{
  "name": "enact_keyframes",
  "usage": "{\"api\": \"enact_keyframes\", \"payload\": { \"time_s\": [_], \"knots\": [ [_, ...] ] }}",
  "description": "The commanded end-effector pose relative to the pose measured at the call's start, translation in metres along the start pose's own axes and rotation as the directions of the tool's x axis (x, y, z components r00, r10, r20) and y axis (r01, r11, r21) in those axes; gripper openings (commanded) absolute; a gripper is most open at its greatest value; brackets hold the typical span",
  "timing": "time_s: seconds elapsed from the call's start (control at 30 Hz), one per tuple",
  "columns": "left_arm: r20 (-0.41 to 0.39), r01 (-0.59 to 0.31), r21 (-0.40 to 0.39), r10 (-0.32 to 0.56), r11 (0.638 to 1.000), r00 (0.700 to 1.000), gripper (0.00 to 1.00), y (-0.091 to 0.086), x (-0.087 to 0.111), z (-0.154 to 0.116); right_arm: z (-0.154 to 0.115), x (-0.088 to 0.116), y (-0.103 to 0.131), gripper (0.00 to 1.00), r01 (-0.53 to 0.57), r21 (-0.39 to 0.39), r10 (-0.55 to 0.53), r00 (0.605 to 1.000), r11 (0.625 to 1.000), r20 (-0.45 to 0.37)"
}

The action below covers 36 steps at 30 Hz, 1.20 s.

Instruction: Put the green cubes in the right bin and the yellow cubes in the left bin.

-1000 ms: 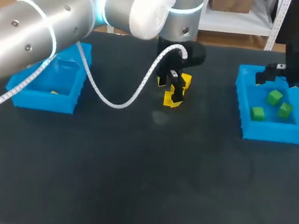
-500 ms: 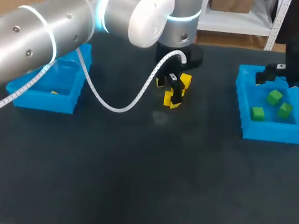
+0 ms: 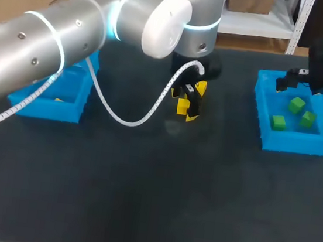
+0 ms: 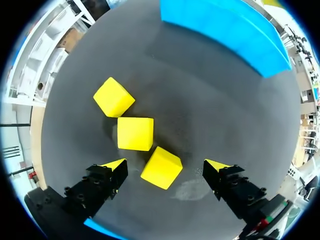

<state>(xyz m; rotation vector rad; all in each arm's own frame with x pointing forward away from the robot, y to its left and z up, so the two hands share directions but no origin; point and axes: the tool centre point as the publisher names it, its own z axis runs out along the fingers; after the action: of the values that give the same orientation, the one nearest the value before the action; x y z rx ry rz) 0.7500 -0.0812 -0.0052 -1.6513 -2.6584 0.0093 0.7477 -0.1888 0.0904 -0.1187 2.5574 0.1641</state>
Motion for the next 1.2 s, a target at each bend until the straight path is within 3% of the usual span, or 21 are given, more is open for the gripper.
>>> {"api": "enact_keyframes", "payload": {
  "time_s": [0.03, 0.07, 0.1, 0.13, 0.17, 0.47, 0.73, 0.93, 1.2],
  "knots": [
    [-0.02, -0.002, 0.009, 0.002, 1.0, 1.0, 1.0, 0.002, -0.005, 0.006, 0.0, 0.001, 0.0, 1.0, 0.0, 0.003, 0.0, 1.0, 1.0, 0.005],
    [-0.021, -0.003, 0.01, 0.003, 1.0, 1.0, 0.78, 0.002, -0.004, 0.007, 0.0, 0.001, 0.0, 1.0, 0.0, 0.003, 0.0, 1.0, 1.0, 0.005],
    [-0.025, -0.004, 0.009, 0.005, 1.0, 1.0, 0.36, 0.002, -0.003, 0.008, 0.0, 0.001, 0.0, 1.0, 0.0, 0.003, 0.0, 1.0, 1.0, 0.005],
    [-0.03, -0.006, 0.006, 0.006, 1.0, 1.0, 0.1, 0.002, -0.002, 0.01, 0.0, 0.001, 0.0, 1.0, 0.0, 0.003, 0.0, 1.0, 1.0, 0.005],
    [-0.034, -0.006, 0.01, 0.007, 1.0, 0.999, 0.0, 0.001, -0.001, 0.01, 0.0, 0.001, 0.0, 1.0, 0.0, 0.003, 0.0, 1.0, 1.0, 0.005],
    [-0.01, 0.037, -0.014, -0.037, 0.999, 0.999, 0.0, 0.007, 0.012, 0.004, 0.0, 0.001, 0.0, 1.0, 0.0, 0.003, 0.0, 1.0, 1.0, 0.005],
    [0.045, 0.134, -0.119, -0.129, 0.984, 0.991, 0.0, 0.036, 0.038, -0.036, 0.0, 0.001, 0.0, 1.0, 0.0, 0.003, 0.0, 1.0, 1.0, 0.005],
    [0.099, 0.296, -0.231, -0.281, 0.927, 0.955, 0.0, 0.068, 0.091, -0.079, 0.0, 0.001, 0.0, 1.0, 0.0, 0.003, 0.0, 1.0, 1.0, 0.005],
    [0.165, 0.532, -0.31, -0.507, 0.788, 0.846, 0.0, 0.098, 0.179, -0.113, 0.0, 0.001, 0.0, 1.0, 0.0, 0.003, 0.0, 1.0, 1.0, 0.005]
  ]
}}
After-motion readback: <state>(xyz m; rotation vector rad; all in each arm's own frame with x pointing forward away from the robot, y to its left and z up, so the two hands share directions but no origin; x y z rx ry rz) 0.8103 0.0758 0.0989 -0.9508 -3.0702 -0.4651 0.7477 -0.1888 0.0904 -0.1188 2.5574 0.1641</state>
